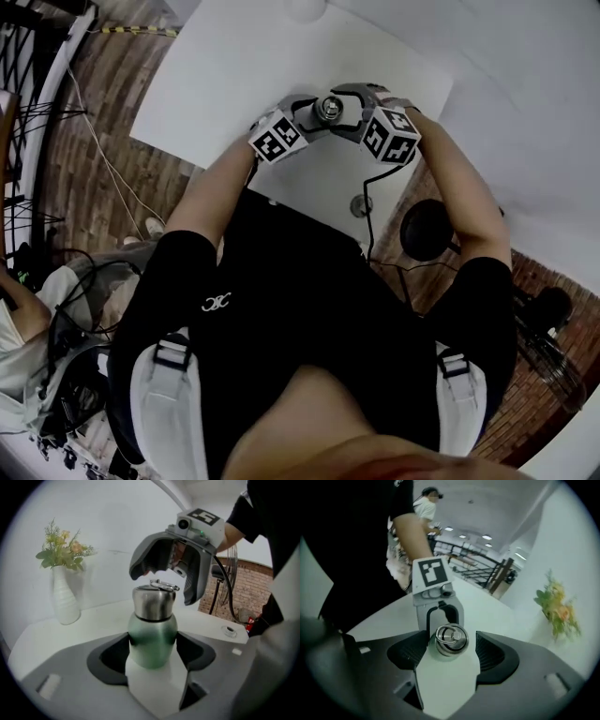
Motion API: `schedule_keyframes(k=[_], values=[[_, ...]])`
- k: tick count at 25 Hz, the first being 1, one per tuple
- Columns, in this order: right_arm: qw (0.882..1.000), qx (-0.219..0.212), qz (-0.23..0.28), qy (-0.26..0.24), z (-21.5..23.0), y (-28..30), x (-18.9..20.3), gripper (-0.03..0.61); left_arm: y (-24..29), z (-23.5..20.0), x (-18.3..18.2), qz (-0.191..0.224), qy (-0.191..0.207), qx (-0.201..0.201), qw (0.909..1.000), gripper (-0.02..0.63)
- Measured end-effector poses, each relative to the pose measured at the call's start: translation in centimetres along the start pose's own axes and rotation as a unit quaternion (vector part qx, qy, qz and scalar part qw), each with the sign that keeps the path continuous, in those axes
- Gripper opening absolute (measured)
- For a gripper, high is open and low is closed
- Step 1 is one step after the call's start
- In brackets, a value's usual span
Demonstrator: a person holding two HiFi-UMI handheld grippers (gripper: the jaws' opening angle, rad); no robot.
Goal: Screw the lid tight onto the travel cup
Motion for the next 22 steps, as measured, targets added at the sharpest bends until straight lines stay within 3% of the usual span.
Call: schedule_keyframes(k=[3,5,9,13,15,17,22], values=[[0.983,-0.053,-0.082,-0.155,1.4,2.6,-1.9,0.301,-0.4,-1.8,1.3,-0.012,0.022,0.008,0.9997,0.364],[0.969,-0.087,-0.101,-0.208,3.8,5.1,-3.8,0.301,-0.9,-4.5,2.2,-0.014,0.022,0.012,0.9996,0.362],[0.948,-0.152,-0.121,-0.254,6.2,6.6,-7.2,0.299,-1.9,-6.5,2.3,-0.007,0.013,0.014,0.9998,0.362],[0.935,-0.201,-0.143,-0.256,6.6,7.5,-7.7,0.282,-2.6,-6.8,2.4,-0.001,0.012,0.015,0.9998,0.362],[0.942,-0.205,-0.131,-0.233,6.2,7.2,-7.2,0.268,-2.9,-6.0,2.2,0.002,0.013,0.013,0.9998,0.362],[0.957,-0.19,-0.099,-0.194,5.7,6.3,-6.9,0.268,-3.0,-5.0,1.9,0.003,0.012,0.011,0.9999,0.362],[0.991,-0.11,-0.021,-0.074,3.6,4.4,-4.3,0.267,-2.1,-2.7,1.0,-0.003,0.018,0.007,0.9998,0.362]])
Point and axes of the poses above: the fingertips, and each gripper's own axes: y forward along the fingers, z to its right, x out of its underside, the point moved 9 cm from there along -y, backward along the fingers, and after that the axes turned 6 degrees about -z, right-handed, at the moved point
